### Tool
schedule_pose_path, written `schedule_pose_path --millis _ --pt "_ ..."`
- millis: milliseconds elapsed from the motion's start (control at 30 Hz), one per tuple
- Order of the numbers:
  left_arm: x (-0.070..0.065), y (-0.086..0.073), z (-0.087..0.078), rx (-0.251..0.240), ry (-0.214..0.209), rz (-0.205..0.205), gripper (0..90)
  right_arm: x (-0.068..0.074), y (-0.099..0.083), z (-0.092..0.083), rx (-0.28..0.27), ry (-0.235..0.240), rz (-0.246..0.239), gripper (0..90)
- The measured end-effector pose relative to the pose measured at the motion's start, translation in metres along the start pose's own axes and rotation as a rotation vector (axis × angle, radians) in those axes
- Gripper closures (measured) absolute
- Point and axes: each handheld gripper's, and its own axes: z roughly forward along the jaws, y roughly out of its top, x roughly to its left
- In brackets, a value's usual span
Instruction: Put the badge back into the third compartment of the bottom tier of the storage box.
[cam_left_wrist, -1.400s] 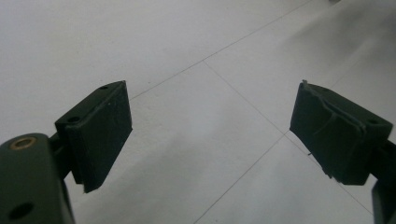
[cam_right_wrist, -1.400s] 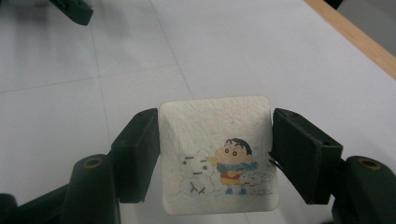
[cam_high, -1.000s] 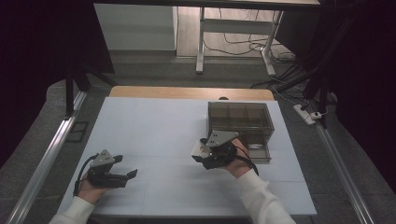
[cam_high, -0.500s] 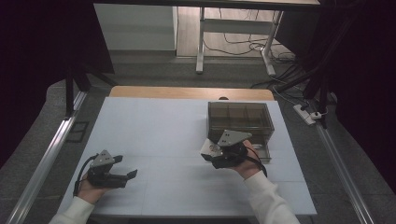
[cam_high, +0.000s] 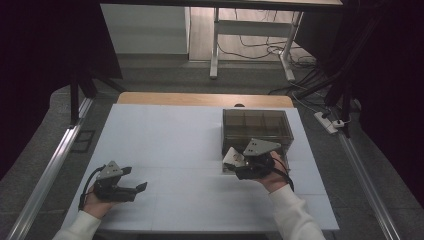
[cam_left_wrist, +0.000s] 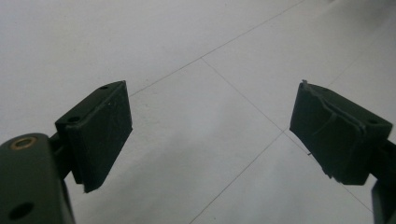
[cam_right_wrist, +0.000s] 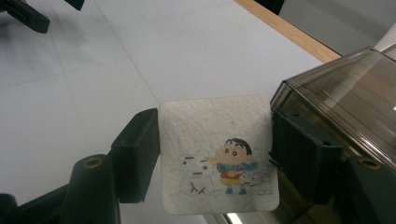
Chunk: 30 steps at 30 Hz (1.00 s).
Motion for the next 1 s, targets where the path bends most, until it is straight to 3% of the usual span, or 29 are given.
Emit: schedule_pose_path --millis 633,1000 --pt "0.0 0.0 0.0 -0.001 0.0 -0.001 12.7 -0.019 -0.011 -0.024 -0.004 -0.089 0.064 33.2" --pt "0.0 0.0 0.0 0.001 -0.001 0.001 12.7 -0.03 -0.02 -0.034 0.03 -0.143 0.129 33.2"
